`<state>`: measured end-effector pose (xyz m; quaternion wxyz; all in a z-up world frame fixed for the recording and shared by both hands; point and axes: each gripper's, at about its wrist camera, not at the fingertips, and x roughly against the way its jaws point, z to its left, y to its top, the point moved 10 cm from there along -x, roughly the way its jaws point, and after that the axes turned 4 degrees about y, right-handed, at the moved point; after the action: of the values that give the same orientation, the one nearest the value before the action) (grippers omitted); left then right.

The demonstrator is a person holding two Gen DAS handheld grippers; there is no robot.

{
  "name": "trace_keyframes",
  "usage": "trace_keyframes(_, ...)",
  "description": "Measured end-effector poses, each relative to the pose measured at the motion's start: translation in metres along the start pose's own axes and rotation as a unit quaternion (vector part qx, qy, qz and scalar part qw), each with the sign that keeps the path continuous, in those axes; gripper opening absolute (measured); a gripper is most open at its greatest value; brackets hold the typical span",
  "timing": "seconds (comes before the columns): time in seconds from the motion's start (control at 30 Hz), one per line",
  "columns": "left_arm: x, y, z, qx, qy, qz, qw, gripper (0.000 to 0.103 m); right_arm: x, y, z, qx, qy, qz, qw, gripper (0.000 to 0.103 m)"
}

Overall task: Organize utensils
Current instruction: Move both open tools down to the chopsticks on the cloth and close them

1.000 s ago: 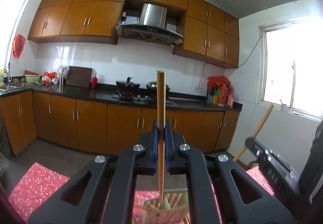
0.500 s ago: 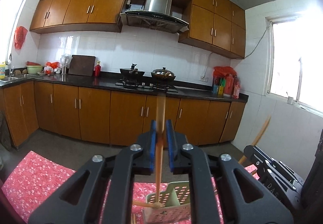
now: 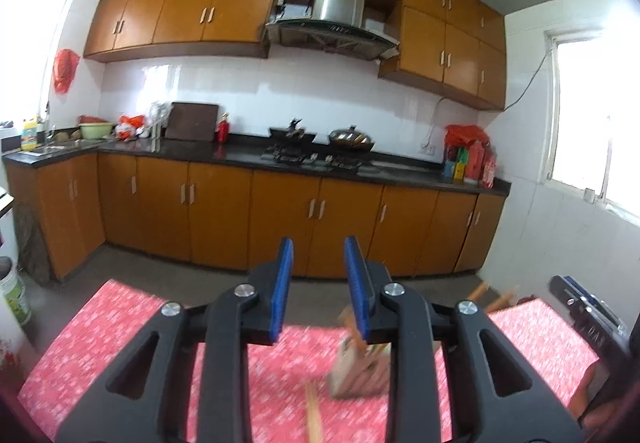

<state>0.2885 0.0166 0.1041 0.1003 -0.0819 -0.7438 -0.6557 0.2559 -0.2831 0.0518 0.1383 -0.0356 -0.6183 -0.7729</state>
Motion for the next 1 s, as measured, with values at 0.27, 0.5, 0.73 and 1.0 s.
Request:
trace_keyframes(0.27,-0.012,-0.130,0.057,-0.004,0.040,0.149,0.9880,0.029,-0.027,-0.160,-0.043,-0.057,-0.006,0.234,0.971,0.025)
trace_keyframes(0.5,-0.019,-0.219,0.052,0.003,0.010,0.243,0.9699,0.029,-0.036,-0.229,-0.017,-0.069,0.039,0.316,0.945,0.015)
trace_keyframes(0.73,-0.021,-0.250,0.031,-0.003,-0.015,0.278,0.9605,0.029,-0.049,-0.236,-0.009,-0.040,0.026,0.324,0.945,0.013)
trace_keyframes(1.0,-0.024,-0.263,0.023,-0.011,-0.025,0.296,0.9549,0.029,-0.049,-0.240,-0.011,-0.013,0.008,0.323,0.946,0.013)
